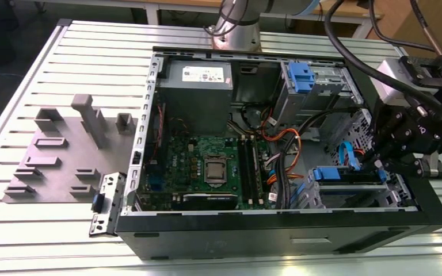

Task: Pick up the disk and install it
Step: 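Insert the second disk wire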

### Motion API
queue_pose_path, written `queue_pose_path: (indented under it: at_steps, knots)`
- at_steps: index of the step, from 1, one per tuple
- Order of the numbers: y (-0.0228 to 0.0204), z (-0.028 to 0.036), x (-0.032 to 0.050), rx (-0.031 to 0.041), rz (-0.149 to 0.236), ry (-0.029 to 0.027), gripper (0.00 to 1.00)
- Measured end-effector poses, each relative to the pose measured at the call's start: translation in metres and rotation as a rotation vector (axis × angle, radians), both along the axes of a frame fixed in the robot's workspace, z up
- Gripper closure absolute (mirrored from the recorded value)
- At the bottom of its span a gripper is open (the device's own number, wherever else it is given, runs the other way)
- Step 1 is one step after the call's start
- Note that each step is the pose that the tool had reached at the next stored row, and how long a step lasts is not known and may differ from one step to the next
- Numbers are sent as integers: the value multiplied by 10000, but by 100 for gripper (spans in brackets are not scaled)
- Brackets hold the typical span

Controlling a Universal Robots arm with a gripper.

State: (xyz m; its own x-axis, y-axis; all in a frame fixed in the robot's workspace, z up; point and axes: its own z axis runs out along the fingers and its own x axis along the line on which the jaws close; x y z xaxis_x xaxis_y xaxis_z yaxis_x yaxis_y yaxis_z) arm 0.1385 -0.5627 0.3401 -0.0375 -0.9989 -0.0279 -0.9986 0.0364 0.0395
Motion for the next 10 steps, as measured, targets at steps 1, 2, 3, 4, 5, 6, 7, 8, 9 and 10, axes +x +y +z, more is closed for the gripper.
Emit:
queue_pose_path:
  at_steps: [1, 2, 3, 4, 5, 6, 7, 8, 9, 10]
  knots:
    - [-1, 0, 0, -1, 0, 0, 84]
    - [-4, -1, 0, 0, 0, 0, 84]
    - [-8, -1, 0, 1, 0, 0, 84]
    - [-13, 0, 0, 0, 0, 0, 84]
    - [-18, 0, 0, -2, 0, 0, 84]
    - [-19, 0, 0, -4, 1, 0, 84]
    - [-20, 0, 0, -7, 0, 0, 84]
    - [-20, 0, 0, -9, 1, 0, 84]
    - [-20, 1, 0, -10, 0, 0, 84]
    - [-21, 1, 0, -10, 0, 0, 84]
